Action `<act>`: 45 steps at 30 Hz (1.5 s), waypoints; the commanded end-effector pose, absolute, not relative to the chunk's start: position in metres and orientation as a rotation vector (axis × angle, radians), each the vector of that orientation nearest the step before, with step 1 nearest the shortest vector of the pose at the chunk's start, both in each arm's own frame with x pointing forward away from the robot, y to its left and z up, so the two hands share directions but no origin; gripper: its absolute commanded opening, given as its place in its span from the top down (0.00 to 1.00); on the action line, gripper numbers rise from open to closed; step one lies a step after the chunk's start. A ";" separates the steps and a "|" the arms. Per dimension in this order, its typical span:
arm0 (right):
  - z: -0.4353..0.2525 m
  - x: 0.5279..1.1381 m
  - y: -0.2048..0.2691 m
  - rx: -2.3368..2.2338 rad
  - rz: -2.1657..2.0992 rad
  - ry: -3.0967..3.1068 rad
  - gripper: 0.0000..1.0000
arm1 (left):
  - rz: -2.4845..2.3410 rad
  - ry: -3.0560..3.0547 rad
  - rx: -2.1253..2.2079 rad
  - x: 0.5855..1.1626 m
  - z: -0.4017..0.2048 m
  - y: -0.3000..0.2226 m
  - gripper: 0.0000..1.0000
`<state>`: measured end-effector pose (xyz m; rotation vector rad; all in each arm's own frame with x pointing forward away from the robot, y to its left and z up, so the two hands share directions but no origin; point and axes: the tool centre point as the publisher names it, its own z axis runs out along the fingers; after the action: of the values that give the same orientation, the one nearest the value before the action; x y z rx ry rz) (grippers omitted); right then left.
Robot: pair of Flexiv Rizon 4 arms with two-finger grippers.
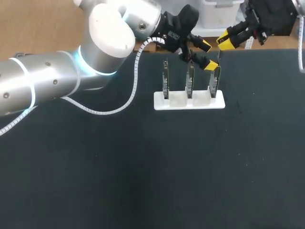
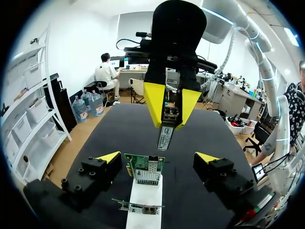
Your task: Pick up the optical module with the left hand, and insert it into the network port with the right hand.
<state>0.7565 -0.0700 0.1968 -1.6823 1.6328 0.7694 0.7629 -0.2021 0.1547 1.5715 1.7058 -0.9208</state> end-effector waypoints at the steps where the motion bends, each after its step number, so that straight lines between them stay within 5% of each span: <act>1: 0.198 0.750 -0.069 -1.663 0.734 1.647 1.00 | -0.921 1.703 1.574 0.764 0.154 -0.202 0.00; 45: 0.184 0.761 -0.071 -1.615 0.888 1.645 1.00 | -0.921 1.703 1.574 0.764 0.154 -0.202 0.00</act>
<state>0.7568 -0.0734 0.1861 -1.6059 1.6420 0.8828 0.7629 -0.2021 0.1547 1.5715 1.7055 -0.9208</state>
